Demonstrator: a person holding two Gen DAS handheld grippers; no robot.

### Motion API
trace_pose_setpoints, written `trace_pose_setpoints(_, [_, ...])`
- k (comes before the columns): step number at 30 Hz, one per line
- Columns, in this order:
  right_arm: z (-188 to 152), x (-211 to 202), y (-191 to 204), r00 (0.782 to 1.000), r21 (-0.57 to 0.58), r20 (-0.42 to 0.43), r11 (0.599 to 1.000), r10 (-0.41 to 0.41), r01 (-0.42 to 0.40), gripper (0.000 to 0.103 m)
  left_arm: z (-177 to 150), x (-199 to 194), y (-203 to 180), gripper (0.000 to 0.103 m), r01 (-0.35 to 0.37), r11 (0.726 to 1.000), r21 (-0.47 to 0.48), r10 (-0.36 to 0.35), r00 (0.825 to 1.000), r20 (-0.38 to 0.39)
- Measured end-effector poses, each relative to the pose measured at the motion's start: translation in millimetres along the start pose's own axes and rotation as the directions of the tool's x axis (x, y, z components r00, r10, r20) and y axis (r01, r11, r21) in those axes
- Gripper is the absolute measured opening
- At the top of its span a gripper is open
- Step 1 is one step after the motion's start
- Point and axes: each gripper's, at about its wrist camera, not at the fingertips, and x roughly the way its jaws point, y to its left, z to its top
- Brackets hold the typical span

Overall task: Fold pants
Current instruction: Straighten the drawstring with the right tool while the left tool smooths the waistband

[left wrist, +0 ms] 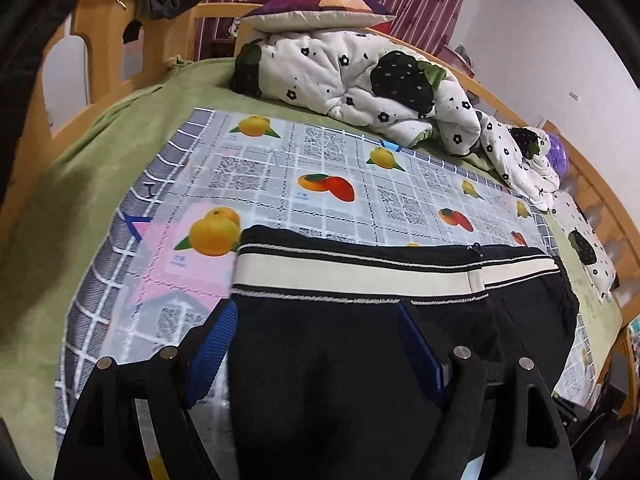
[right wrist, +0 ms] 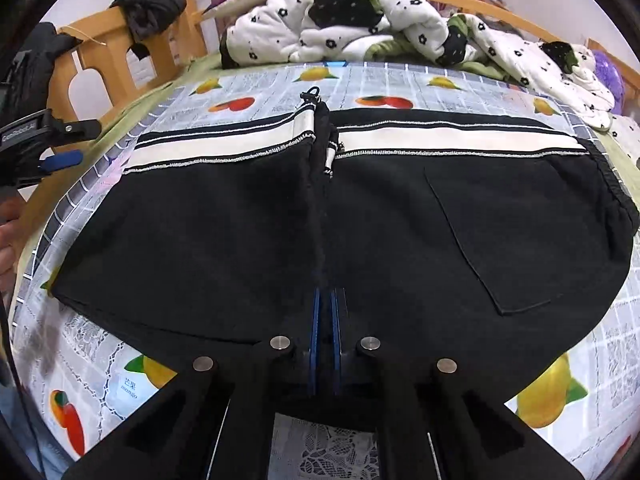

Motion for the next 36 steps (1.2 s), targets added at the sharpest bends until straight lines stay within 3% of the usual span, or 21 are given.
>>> trace_pose_setpoints(6, [4.9, -11.0, -4.0, 0.999, -0.028, -0.013, 0.999, 0.033, -0.033, 0.007, -17.5, -12.5, -6.7, 0.078, -0.013, 0.999, 0.039, 0.013, 1.0, -0.001])
trace_pose_setpoints(8, [6.9, -18.3, -4.5, 0.999, -0.04, 0.0, 0.999, 0.036, -0.036, 0.015, -23.9, -12.7, -9.2, 0.078, -0.016, 0.999, 0.051, 0.017, 1.0, -0.017])
trace_pose_setpoints(10, [9.4, -26.2, -5.2, 1.0, -0.064, 0.006, 0.998, 0.025, -0.025, 0.032, -32.1, -12.9, -11.0, 0.078, -0.028, 0.997, 0.073, 0.031, 0.999, -0.035])
trace_pose_setpoints(14, [20.1, -39.2, -10.6, 0.998, -0.13, 0.06, 0.991, -0.002, 0.01, 0.034, -46.8, -24.0, -9.1, 0.078, -0.056, 0.994, 0.096, 0.059, 0.998, -0.03])
trace_pose_setpoints(18, [38.2, -50.4, -22.7, 0.991, -0.174, 0.13, 0.984, -0.016, 0.039, 0.034, -58.1, -32.8, 6.7, 0.078, -0.026, 1.0, 0.015, 0.026, 0.999, -0.037])
trace_pose_setpoints(21, [53.7, -50.5, -38.6, 0.986, -0.179, 0.164, 0.982, -0.029, 0.059, 0.034, -67.9, -33.2, 21.1, 0.078, 0.04, 0.996, -0.082, -0.045, 0.997, -0.059])
trace_pose_setpoints(26, [48.2, -34.2, -82.6, 0.989, -0.068, 0.138, 0.997, 0.05, -0.041, 0.034, -89.3, -36.1, 35.9, 0.078, 0.048, 0.983, -0.177, -0.055, 0.998, -0.036])
trace_pose_setpoints(30, [36.5, -20.9, -101.4, 0.995, -0.049, 0.093, 0.998, 0.032, -0.027, 0.034, -118.1, -28.2, 54.4, 0.078, 0.086, 0.948, -0.307, -0.11, 0.992, -0.06])
trace_pose_setpoints(32, [35.7, -21.6, -105.4, 0.994, -0.059, 0.107, 0.998, 0.024, -0.018, 0.034, -134.3, -20.4, 59.2, 0.077, 0.072, 0.94, -0.335, -0.101, 0.992, -0.072])
trace_pose_setpoints(36, [36.5, -23.9, -117.4, 0.991, 0.009, 0.131, 0.999, 0.037, -0.038, 0.039, -142.8, -19.7, 48.2, 0.077, 0.088, 0.953, -0.291, -0.105, 0.994, -0.044])
